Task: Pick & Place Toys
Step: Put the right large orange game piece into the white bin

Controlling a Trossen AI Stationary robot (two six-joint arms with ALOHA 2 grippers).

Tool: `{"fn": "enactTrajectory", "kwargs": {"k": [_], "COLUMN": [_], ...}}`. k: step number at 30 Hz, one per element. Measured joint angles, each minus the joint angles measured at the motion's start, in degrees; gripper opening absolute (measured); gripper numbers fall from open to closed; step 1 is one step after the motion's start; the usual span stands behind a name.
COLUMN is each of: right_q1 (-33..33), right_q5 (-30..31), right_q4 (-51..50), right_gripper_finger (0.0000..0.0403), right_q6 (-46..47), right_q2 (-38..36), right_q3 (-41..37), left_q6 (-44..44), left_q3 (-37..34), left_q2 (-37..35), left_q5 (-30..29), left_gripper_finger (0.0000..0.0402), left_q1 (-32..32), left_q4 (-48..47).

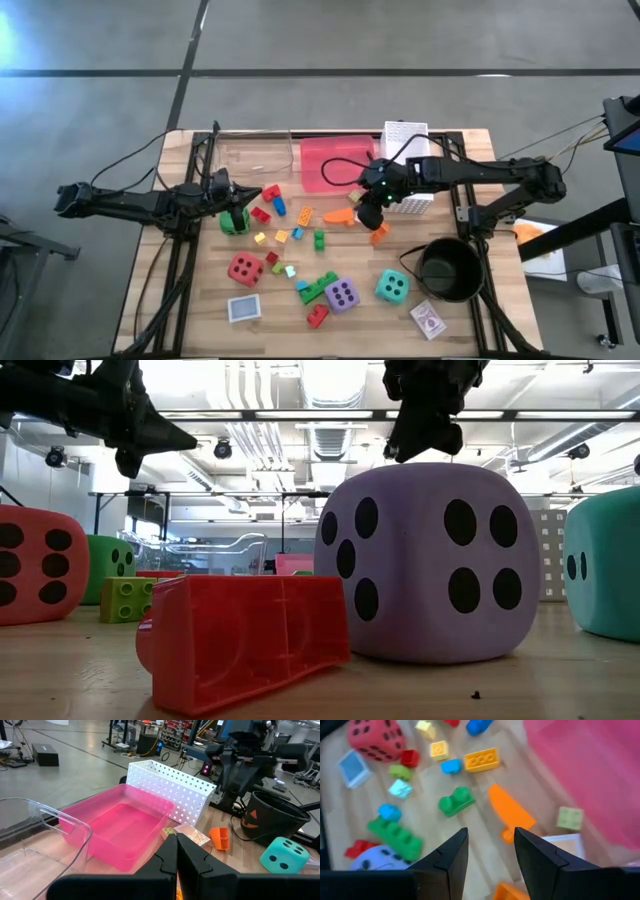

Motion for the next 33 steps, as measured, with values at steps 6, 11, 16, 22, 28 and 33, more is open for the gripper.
{"fn": "enactTrajectory", "kwargs": {"k": [6,11,16,22,28,33], "right_q1": [1.66,5.48,8.88,9.20,9.48,9.44], "right_q5": [0.57,0.55,1.16,2.32,2.45,2.26], "right_q4": [-3.36,-5.41,-5.42,-8.03,-9.09,-8.83], "right_gripper_finger": [0.0156,0.0156,0.0156,0.0156,0.0157,0.0195], "right_q6": [-0.70,-4.52,-4.88,8.15,9.26,12.01], "right_q2": [-0.72,-0.34,-0.26,-0.26,-0.26,-0.26], "right_q3": [0.00,0.00,0.00,-0.67,-3.27,-5.95], "left_q6": [0.00,-0.01,-0.01,-0.03,-0.03,-0.05], "left_q3": [0.00,0.00,0.00,0.00,0.00,0.00], "left_q2": [0.02,0.02,0.02,0.02,0.02,0.02], "left_q5": [0.00,0.00,0.00,0.00,0.02,0.02], "left_gripper_finger": [0.0004,0.0004,0.0004,0.0004,0.0004,0.0004], "left_q1": [0.00,0.00,0.00,0.00,0.00,0.00], "left_q4": [-0.20,-0.45,-0.44,-0.44,-0.44,-0.44]}}
